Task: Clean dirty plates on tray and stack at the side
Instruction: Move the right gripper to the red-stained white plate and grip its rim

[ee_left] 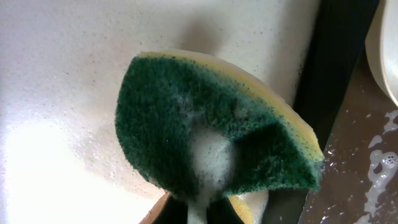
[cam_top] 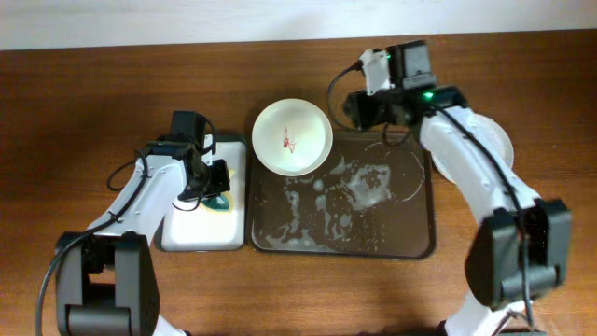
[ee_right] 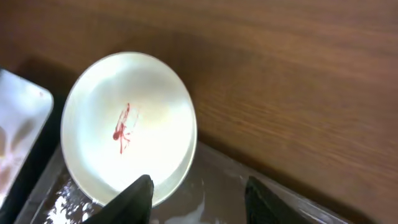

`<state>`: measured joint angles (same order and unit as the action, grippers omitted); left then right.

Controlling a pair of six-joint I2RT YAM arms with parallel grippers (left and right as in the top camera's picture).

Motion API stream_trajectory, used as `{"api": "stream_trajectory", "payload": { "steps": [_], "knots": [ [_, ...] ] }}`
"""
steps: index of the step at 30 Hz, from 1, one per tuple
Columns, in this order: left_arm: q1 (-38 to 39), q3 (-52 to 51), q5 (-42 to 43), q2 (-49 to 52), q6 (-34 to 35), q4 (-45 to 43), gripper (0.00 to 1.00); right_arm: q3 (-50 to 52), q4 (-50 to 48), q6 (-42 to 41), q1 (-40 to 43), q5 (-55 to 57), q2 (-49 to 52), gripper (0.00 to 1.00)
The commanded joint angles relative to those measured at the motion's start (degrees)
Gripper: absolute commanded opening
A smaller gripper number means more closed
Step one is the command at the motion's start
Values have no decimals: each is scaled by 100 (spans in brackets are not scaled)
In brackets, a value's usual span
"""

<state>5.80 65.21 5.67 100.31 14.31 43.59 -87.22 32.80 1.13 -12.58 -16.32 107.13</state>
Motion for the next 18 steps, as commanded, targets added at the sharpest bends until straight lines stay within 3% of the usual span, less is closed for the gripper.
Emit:
{"api": "stream_trajectory", "payload": {
  "steps": [1,8,18],
  "knots": [
    [-33,-31,59,31,-44,-24,0,-48,-177,-13,-236,39,514,49],
    [-33,-31,59,31,-44,-24,0,-48,-509,-894,-332,42,1325,43],
    [-33,-31,59,31,-44,-48,0,-35,-238,-1150,-511,74,1563,8]
  ]
}}
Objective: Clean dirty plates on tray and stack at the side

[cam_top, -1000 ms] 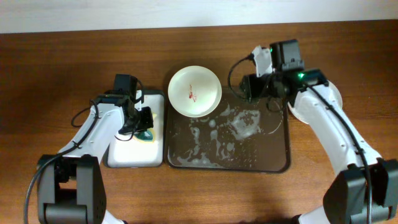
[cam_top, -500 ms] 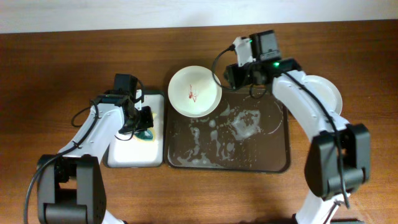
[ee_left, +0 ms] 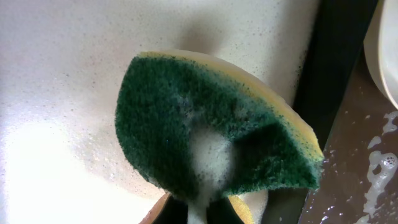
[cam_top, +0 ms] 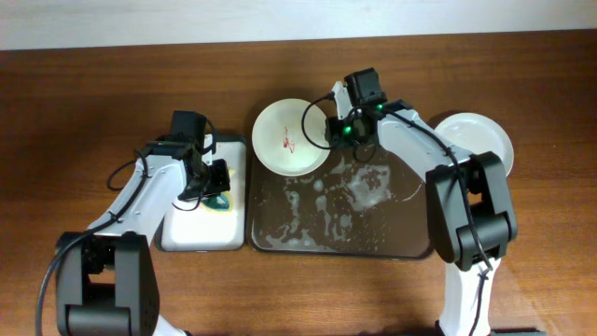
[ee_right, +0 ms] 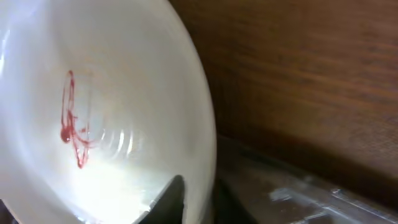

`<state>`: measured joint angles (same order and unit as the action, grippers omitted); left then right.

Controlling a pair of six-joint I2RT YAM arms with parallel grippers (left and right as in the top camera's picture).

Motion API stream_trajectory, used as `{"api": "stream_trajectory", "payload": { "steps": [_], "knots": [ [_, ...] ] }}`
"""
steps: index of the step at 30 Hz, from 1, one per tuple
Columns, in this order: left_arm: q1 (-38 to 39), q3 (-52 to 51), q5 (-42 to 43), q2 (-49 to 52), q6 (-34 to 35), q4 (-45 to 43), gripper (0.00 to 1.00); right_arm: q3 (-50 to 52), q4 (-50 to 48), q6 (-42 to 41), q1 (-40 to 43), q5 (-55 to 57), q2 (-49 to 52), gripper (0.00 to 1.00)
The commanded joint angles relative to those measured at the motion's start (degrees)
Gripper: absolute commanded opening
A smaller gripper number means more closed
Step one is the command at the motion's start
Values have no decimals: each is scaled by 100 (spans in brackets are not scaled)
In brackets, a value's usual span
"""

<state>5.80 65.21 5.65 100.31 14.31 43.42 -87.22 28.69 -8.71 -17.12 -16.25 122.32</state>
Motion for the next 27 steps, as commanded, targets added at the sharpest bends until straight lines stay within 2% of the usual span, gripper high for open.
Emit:
{"api": "stream_trajectory", "payload": {
  "steps": [1,7,8,12,15,16,19,27],
  "knots": [
    [-33,-31,61,31,-44,-31,0,-35,306,-269,-50,68,44,4],
    [-33,-31,61,31,-44,-33,0,-50,1788,-409,-44,52,-68,4],
    [-33,-31,61,31,-46,-33,0,-50,2378,-560,-46,42,-166,4],
    [-33,-31,61,31,-44,-57,0,-50,2968,-966,-46,-55,-240,4],
    [-33,-31,63,31,-44,-52,0,-50,3250,-984,-50,-535,-262,4],
    [-33,-31,63,31,-46,-52,0,-50,3287,-981,-50,-638,-271,4],
    [-33,-31,63,31,-44,-57,0,-105,3237,-968,-4,-610,-275,14],
    [-33,-31,63,31,-44,-55,0,-155,2299,-654,221,-404,-271,22]
  ]
}}
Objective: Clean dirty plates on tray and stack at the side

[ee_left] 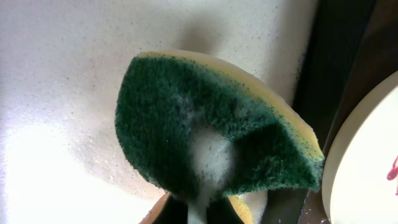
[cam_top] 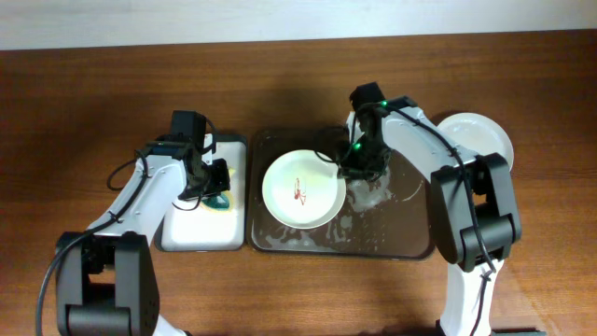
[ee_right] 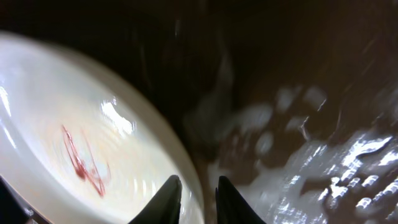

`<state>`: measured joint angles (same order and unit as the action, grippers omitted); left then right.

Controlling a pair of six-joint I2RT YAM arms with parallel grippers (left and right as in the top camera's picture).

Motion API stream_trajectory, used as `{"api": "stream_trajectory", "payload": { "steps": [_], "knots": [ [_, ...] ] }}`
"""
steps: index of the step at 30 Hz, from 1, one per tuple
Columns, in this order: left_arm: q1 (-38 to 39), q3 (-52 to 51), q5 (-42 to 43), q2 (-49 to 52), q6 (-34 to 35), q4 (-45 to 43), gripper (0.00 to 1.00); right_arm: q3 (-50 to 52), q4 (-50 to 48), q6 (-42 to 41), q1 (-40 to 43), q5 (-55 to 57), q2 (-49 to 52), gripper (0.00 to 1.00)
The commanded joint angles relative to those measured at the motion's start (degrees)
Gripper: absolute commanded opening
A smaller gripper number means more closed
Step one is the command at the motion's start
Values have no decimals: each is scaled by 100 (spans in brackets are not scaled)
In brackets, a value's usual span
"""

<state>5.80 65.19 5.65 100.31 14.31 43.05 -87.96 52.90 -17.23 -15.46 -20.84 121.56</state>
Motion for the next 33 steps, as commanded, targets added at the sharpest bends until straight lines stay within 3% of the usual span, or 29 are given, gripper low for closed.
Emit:
{"api": "stream_trajectory", "payload": {
  "steps": [1,8,11,14,19,29,33],
  "knots": [
    [-33,-28,63,31,-44,-20,0,-81,-149,199,37,55,-195,22],
    [-33,-28,66,31,-44,-17,0,256,-177,214,-166,503,-184,21],
    [-33,-28,85,31,-44,-17,0,435,-221,212,-179,614,-184,5],
    [-33,-28,96,31,-44,-15,0,452,-210,-20,-177,616,-184,4],
    [-33,-28,107,31,-44,-11,0,452,42,-1572,-173,732,-184,4],
    [-17,76,155,-15,-52,-114,0,452,107,-1558,-221,610,-184,4],
    [195,225,732,-310,-267,-505,0,452,105,-1558,-221,610,-184,4]
  ]
}}
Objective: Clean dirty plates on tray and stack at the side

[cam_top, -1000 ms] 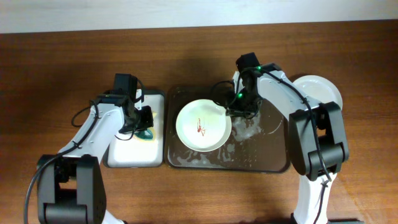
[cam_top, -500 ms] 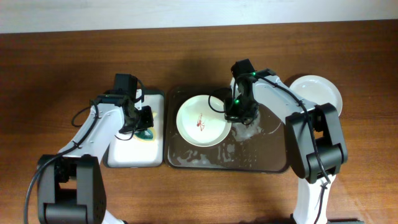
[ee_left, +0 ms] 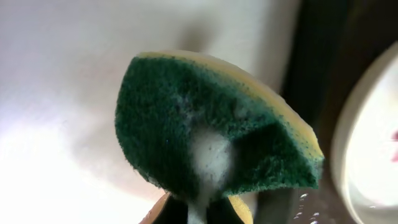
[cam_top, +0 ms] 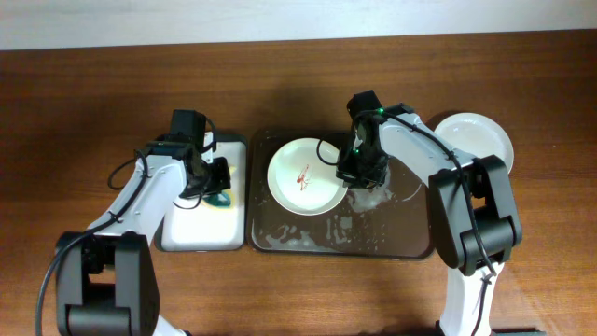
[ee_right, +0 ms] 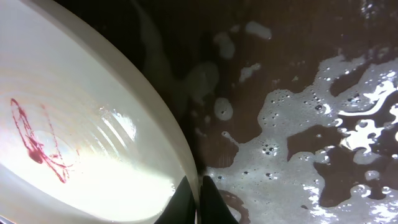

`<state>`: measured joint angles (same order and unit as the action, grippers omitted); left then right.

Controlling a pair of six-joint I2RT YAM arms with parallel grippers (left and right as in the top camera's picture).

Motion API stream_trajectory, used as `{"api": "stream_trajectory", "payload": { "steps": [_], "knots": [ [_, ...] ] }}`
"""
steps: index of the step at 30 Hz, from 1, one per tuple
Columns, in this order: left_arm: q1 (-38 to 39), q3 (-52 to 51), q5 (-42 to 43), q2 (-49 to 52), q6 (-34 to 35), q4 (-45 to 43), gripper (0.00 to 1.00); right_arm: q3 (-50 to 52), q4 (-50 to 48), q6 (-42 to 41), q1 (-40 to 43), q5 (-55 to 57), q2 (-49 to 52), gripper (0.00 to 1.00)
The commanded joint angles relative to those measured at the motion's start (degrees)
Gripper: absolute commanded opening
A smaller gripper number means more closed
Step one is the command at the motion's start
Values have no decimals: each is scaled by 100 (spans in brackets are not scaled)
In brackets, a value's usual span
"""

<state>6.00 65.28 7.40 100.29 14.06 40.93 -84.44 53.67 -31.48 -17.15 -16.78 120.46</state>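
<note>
A white plate [cam_top: 304,175] with a red smear lies inside the dark wet tray [cam_top: 401,245], toward its left half. My right gripper [cam_top: 353,174] is shut on the plate's right rim; in the right wrist view the plate [ee_right: 81,130] fills the left and the gripper [ee_right: 198,194] pinches its edge. My left gripper [cam_top: 216,184] is shut on a green and yellow sponge [ee_left: 211,130], held over the white soap dish [cam_top: 187,233]. A clean white plate [cam_top: 485,140] sits on the table right of the tray.
Soapy water and foam [ee_right: 323,143] cover the tray floor. The white soap dish lies left of the tray on the wooden table [cam_top: 93,93]. Both arms reach in from the near side.
The right gripper with the plate has shifted slightly up and right in the tray, and the plate lies a little flatter. The left gripper has kept holding the sponge over the dish.
The dirty plate first leaned on the tray's far left corner with the right gripper open near it. Then the gripper was at the plate's rim. Then the plate was held inside the tray, where it still is. The left gripper held the sponge throughout.
</note>
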Motion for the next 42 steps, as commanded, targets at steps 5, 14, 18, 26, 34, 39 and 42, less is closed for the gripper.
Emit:
{"api": "stream_trajectory", "payload": {
  "steps": [5,14,18,26,34,39,42],
  "knots": [
    [789,216,802,-437,48,-949,0,101,31,-24,-55,205,-74,4],
    [1832,216,787,142,1687,-1963,0,101,52,-24,-52,203,-74,4],
    [2009,216,785,501,1786,-2295,0,101,57,122,-52,203,-74,4],
    [2253,216,787,1132,1786,-2839,0,101,96,122,-52,203,-74,4],
    [2420,216,-938,1447,1781,-2402,0,101,96,122,-52,203,-74,4],
    [2306,247,-999,1445,1781,-1897,0,101,96,122,-52,203,-74,4],
    [2291,428,-977,1445,1731,-1150,0,101,96,122,-52,203,-74,4]
  ]
}}
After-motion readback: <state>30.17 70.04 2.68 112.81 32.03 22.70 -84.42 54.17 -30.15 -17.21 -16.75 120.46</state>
